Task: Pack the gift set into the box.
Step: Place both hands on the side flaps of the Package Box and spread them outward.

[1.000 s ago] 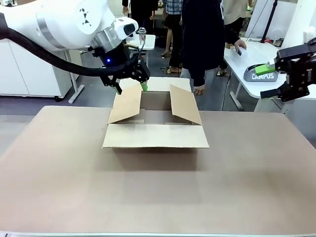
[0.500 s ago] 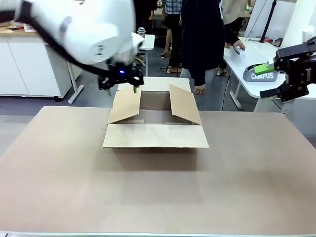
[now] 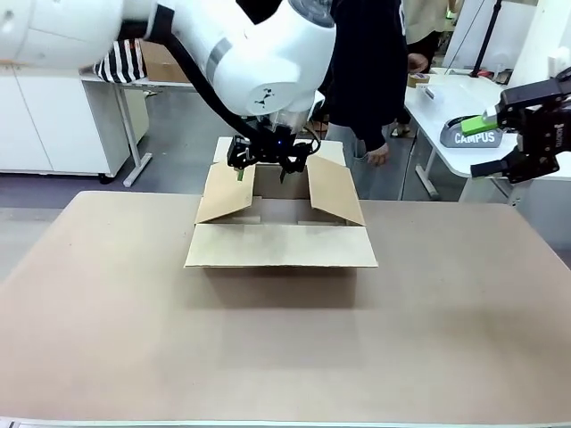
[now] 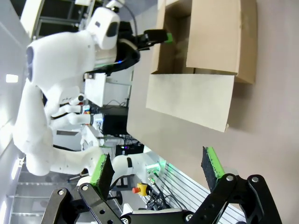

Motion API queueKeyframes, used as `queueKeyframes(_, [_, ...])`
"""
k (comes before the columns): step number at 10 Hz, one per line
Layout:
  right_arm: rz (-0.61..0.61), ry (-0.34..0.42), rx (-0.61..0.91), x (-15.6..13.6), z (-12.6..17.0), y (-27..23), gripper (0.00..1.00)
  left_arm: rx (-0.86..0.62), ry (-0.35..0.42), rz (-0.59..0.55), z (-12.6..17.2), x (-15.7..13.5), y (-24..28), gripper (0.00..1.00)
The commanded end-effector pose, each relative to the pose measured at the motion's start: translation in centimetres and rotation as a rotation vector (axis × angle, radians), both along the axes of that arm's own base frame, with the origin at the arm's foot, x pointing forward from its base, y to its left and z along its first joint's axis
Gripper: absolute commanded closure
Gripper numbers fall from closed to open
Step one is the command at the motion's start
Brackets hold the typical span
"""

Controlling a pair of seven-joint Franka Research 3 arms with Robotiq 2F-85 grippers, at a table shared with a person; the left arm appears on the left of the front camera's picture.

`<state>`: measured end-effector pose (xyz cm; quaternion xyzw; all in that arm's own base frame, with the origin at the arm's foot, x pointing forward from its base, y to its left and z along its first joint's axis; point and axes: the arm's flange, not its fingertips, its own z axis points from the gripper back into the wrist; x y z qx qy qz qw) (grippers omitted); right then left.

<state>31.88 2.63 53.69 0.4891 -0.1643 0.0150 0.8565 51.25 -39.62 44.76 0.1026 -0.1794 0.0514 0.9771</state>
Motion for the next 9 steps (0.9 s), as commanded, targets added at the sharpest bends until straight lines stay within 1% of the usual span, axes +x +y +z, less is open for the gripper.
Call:
queueKeyframes(1, [0.012,-0.027,0.017,0.3,-0.1,0.1,0.0,0.082,0.017,-0.057,-0.7,1.5,0.6,0.0])
queueKeyframes(3, [0.012,-0.027,0.017,0.3,-0.1,0.1,0.0,0.197,0.001,-0.02,-2.0,1.8,0.9,0.0])
queueKeyframes(5, [0.012,-0.027,0.017,0.3,-0.1,0.1,0.0,0.293,-0.046,0.03,-2.2,1.7,1.6,0.0])
queueKeyframes(6, [0.012,-0.027,0.017,0.3,-0.1,0.1,0.0,0.326,-0.056,0.02,-2.4,1.5,2.0,0.0])
queueKeyframes(7, [0.012,-0.027,0.017,0.3,-0.1,0.1,0.0,0.333,-0.059,0.023,-2.3,1.2,2.4,0.0])
queueKeyframes(9, [0.012,-0.027,0.017,0.3,-0.1,0.1,0.0,0.341,-0.082,0.065,-0.8,0.5,3.7,0.0])
